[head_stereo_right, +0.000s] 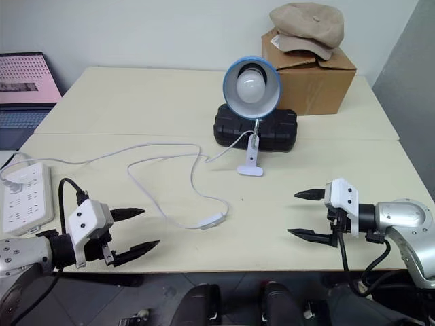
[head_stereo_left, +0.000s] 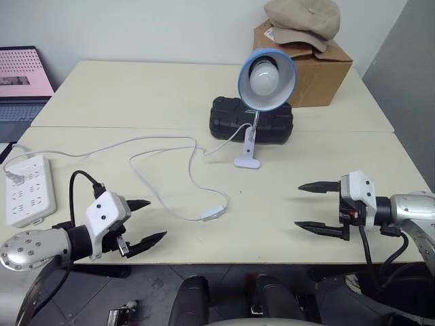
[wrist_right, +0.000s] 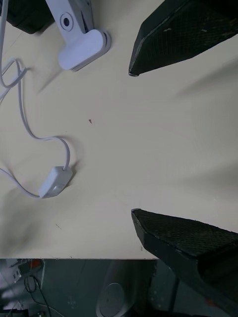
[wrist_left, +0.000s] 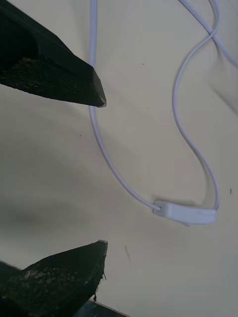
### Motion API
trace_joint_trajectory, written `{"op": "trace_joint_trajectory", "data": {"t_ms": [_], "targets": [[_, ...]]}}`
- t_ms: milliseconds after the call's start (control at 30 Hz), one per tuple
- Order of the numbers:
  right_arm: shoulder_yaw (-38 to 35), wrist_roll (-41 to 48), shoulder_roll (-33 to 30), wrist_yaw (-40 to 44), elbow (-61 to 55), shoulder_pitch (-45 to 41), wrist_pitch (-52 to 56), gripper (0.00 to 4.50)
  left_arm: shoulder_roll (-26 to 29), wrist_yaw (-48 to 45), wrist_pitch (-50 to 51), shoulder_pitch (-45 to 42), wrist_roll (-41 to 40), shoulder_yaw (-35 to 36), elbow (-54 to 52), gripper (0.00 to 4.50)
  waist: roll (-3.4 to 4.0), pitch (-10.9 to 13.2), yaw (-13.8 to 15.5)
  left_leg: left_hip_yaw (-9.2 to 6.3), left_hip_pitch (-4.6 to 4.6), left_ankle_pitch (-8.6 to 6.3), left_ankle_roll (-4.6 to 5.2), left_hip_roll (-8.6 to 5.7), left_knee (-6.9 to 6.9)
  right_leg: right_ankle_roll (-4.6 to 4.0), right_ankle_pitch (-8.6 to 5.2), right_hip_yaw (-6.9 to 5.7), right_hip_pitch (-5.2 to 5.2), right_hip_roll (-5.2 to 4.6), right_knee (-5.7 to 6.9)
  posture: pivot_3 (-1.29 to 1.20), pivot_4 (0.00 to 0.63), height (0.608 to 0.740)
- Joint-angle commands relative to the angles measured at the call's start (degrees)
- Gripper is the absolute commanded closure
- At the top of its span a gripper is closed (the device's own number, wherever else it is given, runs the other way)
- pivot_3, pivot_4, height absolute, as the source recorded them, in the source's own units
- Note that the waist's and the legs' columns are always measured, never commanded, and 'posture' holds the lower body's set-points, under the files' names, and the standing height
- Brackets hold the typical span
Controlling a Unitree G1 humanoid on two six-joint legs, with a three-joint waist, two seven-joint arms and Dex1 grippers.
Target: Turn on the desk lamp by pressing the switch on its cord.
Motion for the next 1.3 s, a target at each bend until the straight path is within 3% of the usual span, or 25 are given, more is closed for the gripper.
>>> {"op": "trace_joint_trajectory", "data": {"t_ms": [33, 400, 567, 733, 1000, 1300], "targets": [[-0.1, -0.3, 0.2, 0.4, -0.3, -1.0, -1.4, 0.0, 0.9, -0.5, 0.9, -1.0, -1.7, 1.5, -1.8, 0.02, 0.0, 0.0, 0.0, 0.0, 0.0, 0.0, 0.0, 0.0, -0.01, 0.02, 0.01, -0.01, 0.0, 0.0, 0.0, 0.0, 0.15, 0.74], [1.7, -0.8, 1.1, -0.3, -0.5, -3.1, -0.9, 0.0, -0.6, 2.5, -3.0, -3.9, 3.3, -2.0, -0.6, 0.02, 0.0, 0.0, 0.0, -0.01, 0.0, 0.0, 0.0, 0.0, 0.0, 0.03, 0.02, -0.03, 0.01, 0.0, 0.01, 0.0, 0.15, 0.74], [2.1, -0.6, 1.0, -0.9, -1.6, -3.7, 0.3, 0.0, -1.0, 0.4, -4.0, -6.1, 1.4, -2.5, 1.4, 0.02, 0.0, 0.0, 0.0, -0.02, 0.0, 0.0, 0.0, 0.0, 0.0, 0.04, 0.02, -0.04, 0.01, 0.0, 0.01, 0.0, 0.15, 0.74], [2.4, -0.2, 1.2, -2.4, -3.2, -4.9, 2.4, 0.0, -0.6, -2.7, -9.9, -7.1, 6.4, -9.2, 4.2, 0.02, 0.01, 0.0, 0.0, 0.01, 0.0, 0.0, 0.0, -0.01, 0.0, 0.06, 0.04, -0.01, 0.0, 0.0, 0.01, 0.0, 0.15, 0.74], [3.3, -0.6, 1.1, -5.7, -7.4, -5.7, 6.7, 0.0, -7.4, -1.7, -16.8, -17.4, 13.2, -21.5, 14.8, 0.02, -0.01, 0.0, 0.4, -0.02, -0.04, 0.0, 0.0, -0.02, 0.04, 0.13, 0.08, -0.05, 0.01, -0.01, 0.03, 0.0, 0.15, 0.74], [1.7, 0.6, 0.4, -8.2, -12.6, -4.0, 10.7, 0.0, -12.3, -2.5, -22.6, -22.5, 16.3, -27.5, 24.4, 0.02, -0.01, 0.0, 0.4, -0.01, -0.05, 0.0, 0.0, 0.0, 0.02, 0.14, 0.08, -0.05, 0.0, 0.02, 0.04, 0.0, 0.15, 0.74]]}}
